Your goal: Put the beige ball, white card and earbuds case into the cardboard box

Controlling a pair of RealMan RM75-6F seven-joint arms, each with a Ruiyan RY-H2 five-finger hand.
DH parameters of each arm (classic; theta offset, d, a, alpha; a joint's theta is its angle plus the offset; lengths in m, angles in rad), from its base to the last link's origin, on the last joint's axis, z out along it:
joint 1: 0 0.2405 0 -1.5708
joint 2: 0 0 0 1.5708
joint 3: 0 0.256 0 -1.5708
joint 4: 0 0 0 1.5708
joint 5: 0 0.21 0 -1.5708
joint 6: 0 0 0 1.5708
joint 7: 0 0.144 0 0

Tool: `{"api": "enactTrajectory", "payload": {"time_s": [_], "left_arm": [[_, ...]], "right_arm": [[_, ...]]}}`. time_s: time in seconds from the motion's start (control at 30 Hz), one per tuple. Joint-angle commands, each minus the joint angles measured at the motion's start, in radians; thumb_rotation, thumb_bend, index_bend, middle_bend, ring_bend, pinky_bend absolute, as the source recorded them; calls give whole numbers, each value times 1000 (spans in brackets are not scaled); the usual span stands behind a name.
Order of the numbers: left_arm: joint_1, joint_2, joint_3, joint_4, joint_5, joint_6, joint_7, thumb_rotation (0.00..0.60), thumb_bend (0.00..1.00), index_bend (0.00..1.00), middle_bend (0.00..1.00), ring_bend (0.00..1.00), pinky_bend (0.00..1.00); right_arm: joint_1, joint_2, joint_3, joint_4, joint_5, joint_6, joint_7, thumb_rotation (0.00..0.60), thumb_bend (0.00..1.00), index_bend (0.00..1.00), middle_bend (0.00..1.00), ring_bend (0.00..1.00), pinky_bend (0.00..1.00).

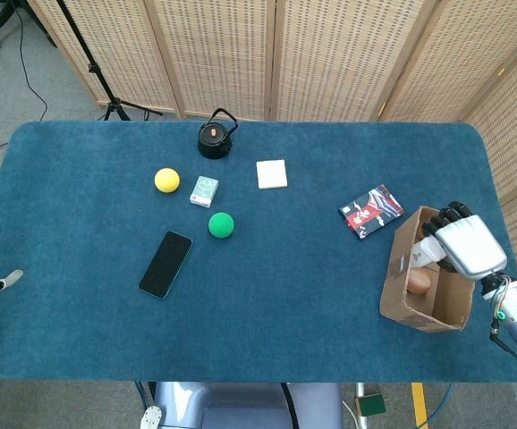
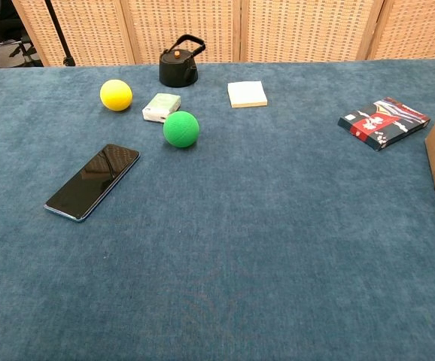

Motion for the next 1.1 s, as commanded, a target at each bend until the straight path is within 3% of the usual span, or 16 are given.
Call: {"api": "enactTrajectory", "payload": {"time_s": [0.03,0.13,0.17,0.23,0.5,0.73,0.93,1.1], "left_arm": [[1,1,-1,1,-2,-1,-4,600,0,0,0,0,0],[0,3,-1,2,-2,-4,-7,600,0,0,0,0,0],[0,2,-1,2,-2,-5,-7,600,0,0,0,0,0],[0,3,-1,2,-2,-5,-7,600,0,0,0,0,0],[4,3,0,2,1,-1,-9,600,0,0,0,0,0],[13,0,9,8,15,11,-10,600,0,0,0,0,0],[43,-42,34,52,29,47,17,600,0,0,0,0,0],[70,-73,46,81,27,73,17,600,0,0,0,0,0]], "right_arm": [[2,-9,-4,7,7,-12,0,600,282,500,428,335,220],[0,-7,-14,-4,27,-43,-9,600,35,248,194,242,220],[0,-3,-12,-13,36,-48,-21,600,0,163,106,184,220],[-2,3,-7,-29,53,-51,-48,600,0,104,33,114,220],[-29,45,4,-104,72,-5,-92,600,0,88,7,77,220],[-107,81,12,-205,19,179,-60,600,0,87,7,75,219],[-215,9,-3,-259,-22,369,-52,600,0,87,3,1,87],[-275,-71,-20,-242,-42,455,-59,600,0,79,0,0,0]]}}
